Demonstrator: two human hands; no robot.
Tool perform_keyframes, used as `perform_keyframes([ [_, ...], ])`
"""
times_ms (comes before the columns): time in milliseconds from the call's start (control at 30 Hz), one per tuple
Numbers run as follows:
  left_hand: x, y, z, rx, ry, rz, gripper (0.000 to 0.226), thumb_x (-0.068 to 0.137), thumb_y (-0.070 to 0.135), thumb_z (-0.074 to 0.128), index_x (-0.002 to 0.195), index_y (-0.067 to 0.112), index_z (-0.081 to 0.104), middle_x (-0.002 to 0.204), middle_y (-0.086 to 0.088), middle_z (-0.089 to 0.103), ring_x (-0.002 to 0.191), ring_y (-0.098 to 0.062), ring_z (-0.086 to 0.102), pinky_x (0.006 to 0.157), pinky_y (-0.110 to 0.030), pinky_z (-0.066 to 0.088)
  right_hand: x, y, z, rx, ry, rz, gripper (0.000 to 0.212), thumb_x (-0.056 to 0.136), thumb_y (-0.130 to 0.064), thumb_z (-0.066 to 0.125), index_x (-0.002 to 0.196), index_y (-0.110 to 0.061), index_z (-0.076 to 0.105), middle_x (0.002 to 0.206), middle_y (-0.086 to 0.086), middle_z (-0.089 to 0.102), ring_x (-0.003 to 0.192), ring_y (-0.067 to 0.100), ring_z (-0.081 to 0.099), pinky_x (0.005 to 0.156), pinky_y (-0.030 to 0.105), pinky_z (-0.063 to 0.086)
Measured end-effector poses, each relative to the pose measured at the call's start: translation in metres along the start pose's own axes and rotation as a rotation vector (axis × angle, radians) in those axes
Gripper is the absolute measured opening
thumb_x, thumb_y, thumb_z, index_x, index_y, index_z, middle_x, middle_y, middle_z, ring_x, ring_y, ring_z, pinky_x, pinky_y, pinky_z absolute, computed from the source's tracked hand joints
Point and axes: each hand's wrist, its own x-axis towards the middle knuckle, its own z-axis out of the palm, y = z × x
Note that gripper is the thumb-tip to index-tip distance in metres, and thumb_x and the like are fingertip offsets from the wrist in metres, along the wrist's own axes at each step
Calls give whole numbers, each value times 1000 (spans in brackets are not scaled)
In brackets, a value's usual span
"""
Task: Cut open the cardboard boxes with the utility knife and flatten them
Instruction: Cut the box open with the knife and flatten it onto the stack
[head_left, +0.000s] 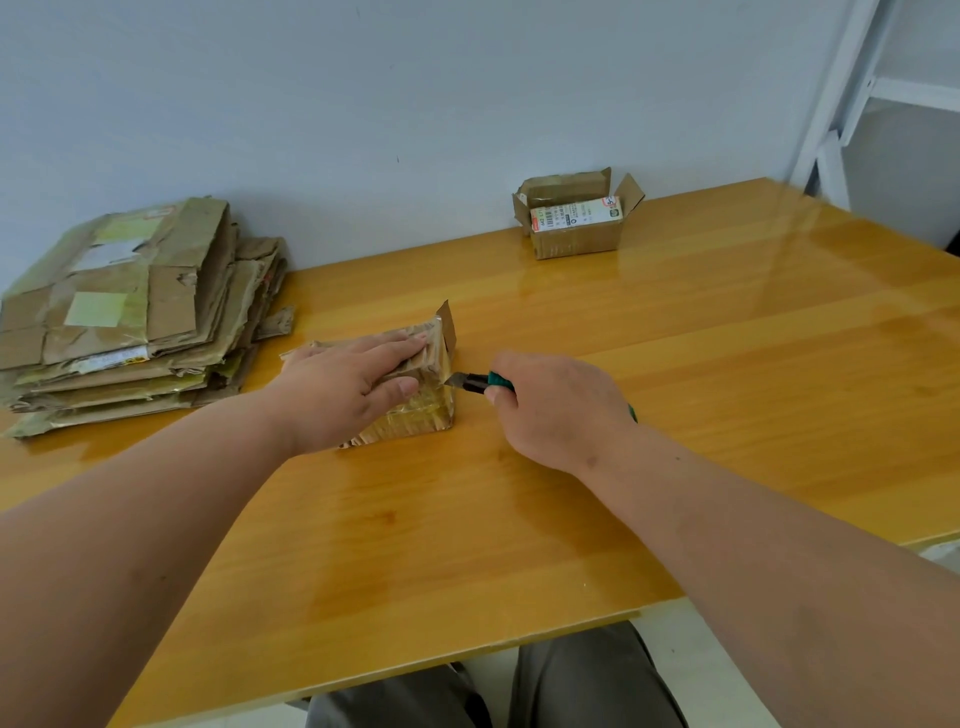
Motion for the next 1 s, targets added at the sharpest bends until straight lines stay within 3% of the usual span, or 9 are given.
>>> perform_keyframes([
  [600,-1,2,-2,-3,-2,-2,60,92,62,21,150,47,15,157,21,17,143,-12,23,111,-45,21,-1,0,5,-27,76,-28,17,99,-32,43,82,-28,44,66,-12,46,54,5,41,47,27,21],
  [833,-1,3,-2,-14,-7,-8,67,86,66,16,150,48,16,158,21,17,143,-12,24,111,-45,22,3,-6,7,-45,54,2,31,98,-31,41,69,-31,30,66,-11,48,55,7,43,47,27,22],
  [1000,0,3,-1,4,-7,-2,58,93,61,23,150,48,15,158,20,16,144,-12,22,113,-46,21,0,-7,5,-32,-4,10,24,100,-31,40,76,-28,40,67,-8,51,56,9,46,47,28,24],
])
